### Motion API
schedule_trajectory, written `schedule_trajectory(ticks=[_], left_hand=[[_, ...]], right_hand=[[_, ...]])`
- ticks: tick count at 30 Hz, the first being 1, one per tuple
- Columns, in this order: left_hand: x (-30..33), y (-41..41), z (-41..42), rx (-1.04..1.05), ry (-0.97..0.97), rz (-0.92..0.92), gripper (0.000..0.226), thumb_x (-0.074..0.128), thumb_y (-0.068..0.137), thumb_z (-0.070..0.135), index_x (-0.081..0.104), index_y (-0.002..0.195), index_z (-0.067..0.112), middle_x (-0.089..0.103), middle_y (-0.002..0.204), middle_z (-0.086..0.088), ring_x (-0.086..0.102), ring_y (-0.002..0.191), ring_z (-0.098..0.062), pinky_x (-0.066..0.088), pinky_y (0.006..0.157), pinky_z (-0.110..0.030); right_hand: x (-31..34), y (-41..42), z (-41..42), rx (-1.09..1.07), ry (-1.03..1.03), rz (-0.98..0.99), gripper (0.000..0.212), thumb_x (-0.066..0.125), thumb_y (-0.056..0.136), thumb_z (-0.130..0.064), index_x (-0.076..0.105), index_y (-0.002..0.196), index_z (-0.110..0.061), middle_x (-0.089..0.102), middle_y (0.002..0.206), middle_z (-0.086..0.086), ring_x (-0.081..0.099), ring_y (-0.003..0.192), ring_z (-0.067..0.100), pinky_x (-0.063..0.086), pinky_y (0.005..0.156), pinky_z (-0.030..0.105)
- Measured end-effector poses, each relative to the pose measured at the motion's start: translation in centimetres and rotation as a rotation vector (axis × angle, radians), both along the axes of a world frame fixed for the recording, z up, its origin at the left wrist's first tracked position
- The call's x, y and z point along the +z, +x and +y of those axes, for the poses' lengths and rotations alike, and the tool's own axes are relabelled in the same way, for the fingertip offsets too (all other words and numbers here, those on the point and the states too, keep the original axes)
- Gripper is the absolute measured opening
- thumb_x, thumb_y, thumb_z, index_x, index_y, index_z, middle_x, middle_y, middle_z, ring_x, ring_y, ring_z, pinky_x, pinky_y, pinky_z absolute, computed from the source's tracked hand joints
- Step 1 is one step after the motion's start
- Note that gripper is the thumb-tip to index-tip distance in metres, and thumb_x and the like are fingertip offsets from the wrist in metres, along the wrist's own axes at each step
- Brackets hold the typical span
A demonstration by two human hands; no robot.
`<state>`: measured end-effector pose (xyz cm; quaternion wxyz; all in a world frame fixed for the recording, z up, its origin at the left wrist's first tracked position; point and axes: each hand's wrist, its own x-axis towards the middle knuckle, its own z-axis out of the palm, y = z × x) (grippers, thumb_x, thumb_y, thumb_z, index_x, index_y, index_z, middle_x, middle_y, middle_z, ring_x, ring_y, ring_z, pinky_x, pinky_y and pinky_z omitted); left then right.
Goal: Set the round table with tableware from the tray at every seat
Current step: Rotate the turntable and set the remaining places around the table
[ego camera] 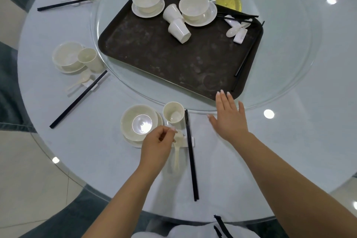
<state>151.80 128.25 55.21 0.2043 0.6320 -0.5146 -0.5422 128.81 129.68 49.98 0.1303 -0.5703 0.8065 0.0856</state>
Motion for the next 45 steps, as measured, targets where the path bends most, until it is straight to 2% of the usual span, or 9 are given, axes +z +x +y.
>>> schedule_trajectory(ticks=[6, 15, 18, 20, 23, 26, 31, 37, 45], left_hand=[[-0.1, -0.6, 0.3, -0.004, 0.004, -0.003, 0.022, 0.06, 0.093, 0.031, 0.068, 0.076, 0.019, 0.069, 0.072, 0.007, 0.06, 0.065, -0.005, 0.055, 0.079, -0.04], [-0.7, -0.1, 2.8, -0.071, 0.049, -0.056, 0.024, 0.059, 0.092, 0.035, 0.066, 0.071, 0.025, 0.068, 0.072, 0.006, 0.062, 0.07, -0.022, 0.055, 0.074, -0.041], [-1.6, 0.3, 4.3, -0.122, 0.077, -0.082, 0.024, 0.059, 0.093, 0.035, 0.067, 0.072, 0.027, 0.068, 0.071, 0.008, 0.063, 0.07, -0.019, 0.054, 0.072, -0.038], [-2.1, 0.5, 4.9, -0.145, 0.097, -0.101, 0.024, 0.058, 0.093, 0.035, 0.067, 0.073, 0.026, 0.068, 0.071, 0.01, 0.063, 0.067, -0.014, 0.054, 0.07, -0.035], [-2.7, 1.0, 5.3, -0.191, 0.123, -0.146, 0.023, 0.056, 0.093, 0.036, 0.067, 0.075, 0.027, 0.068, 0.07, 0.014, 0.063, 0.064, -0.008, 0.053, 0.07, -0.031], [-3.4, 1.2, 5.8, -0.25, 0.173, -0.18, 0.024, 0.056, 0.094, 0.037, 0.069, 0.079, 0.023, 0.07, 0.071, 0.01, 0.065, 0.068, -0.011, 0.056, 0.073, -0.032], [-4.4, 1.4, 7.0, -0.301, 0.233, -0.193, 0.017, 0.057, 0.093, 0.032, 0.068, 0.084, 0.024, 0.07, 0.078, 0.006, 0.066, 0.072, -0.009, 0.058, 0.075, -0.032], [-4.7, 1.7, 7.3, -0.279, 0.25, -0.171, 0.014, 0.057, 0.094, 0.031, 0.068, 0.086, 0.026, 0.07, 0.078, 0.007, 0.066, 0.072, -0.008, 0.058, 0.077, -0.031], [-4.8, 2.1, 7.3, -0.277, 0.242, -0.163, 0.017, 0.056, 0.095, 0.033, 0.068, 0.086, 0.025, 0.071, 0.077, 0.009, 0.065, 0.067, -0.004, 0.057, 0.074, -0.028]], right_hand=[[-0.4, -1.4, 0.3, 0.001, -0.001, 0.016, 0.076, 0.029, 0.1, -0.055, -0.007, 0.155, -0.017, -0.007, 0.164, 0.001, -0.007, 0.151, 0.02, 0.007, 0.119, 0.05], [0.5, -2.1, 0.9, -0.125, -0.05, -0.031, 0.071, 0.034, 0.101, -0.049, 0.005, 0.156, -0.015, 0.0, 0.164, 0.006, -0.003, 0.151, 0.024, 0.008, 0.12, 0.047], [1.1, -0.3, 2.7, -0.066, -0.34, -0.127, 0.057, 0.059, 0.094, -0.026, 0.042, 0.144, -0.005, 0.036, 0.152, 0.018, 0.031, 0.143, 0.035, 0.028, 0.113, 0.049], [0.7, 1.2, 4.4, 0.078, -0.504, -0.144, 0.041, 0.075, 0.08, -0.013, 0.064, 0.118, 0.0, 0.063, 0.121, 0.022, 0.06, 0.112, 0.042, 0.048, 0.092, 0.049], [0.1, 3.7, 6.3, 0.188, -0.216, -0.334, 0.021, 0.066, 0.09, -0.025, 0.067, 0.103, -0.009, 0.064, 0.099, 0.009, 0.062, 0.091, 0.034, 0.049, 0.076, 0.038], [-0.7, 5.8, 7.3, -0.039, 0.073, -0.535, 0.028, 0.051, 0.094, -0.051, 0.058, 0.092, -0.024, 0.057, 0.085, -0.008, 0.058, 0.082, 0.018, 0.04, 0.068, 0.029], [-1.0, 8.2, 7.9, -0.354, 0.132, -0.824, 0.028, 0.067, 0.083, -0.049, 0.055, 0.086, -0.024, 0.063, 0.075, -0.007, 0.061, 0.065, 0.013, 0.051, 0.064, 0.03], [-0.7, 8.5, 7.9, -0.417, 0.14, -0.846, 0.02, 0.068, 0.087, -0.033, 0.054, 0.09, -0.019, 0.065, 0.076, 0.001, 0.063, 0.052, 0.016, 0.054, 0.052, 0.029], [-0.4, 9.2, 8.5, -0.477, 0.13, -0.92, 0.017, 0.063, 0.092, -0.028, 0.055, 0.094, -0.013, 0.066, 0.076, 0.008, 0.068, 0.057, 0.026, 0.06, 0.058, 0.04]])
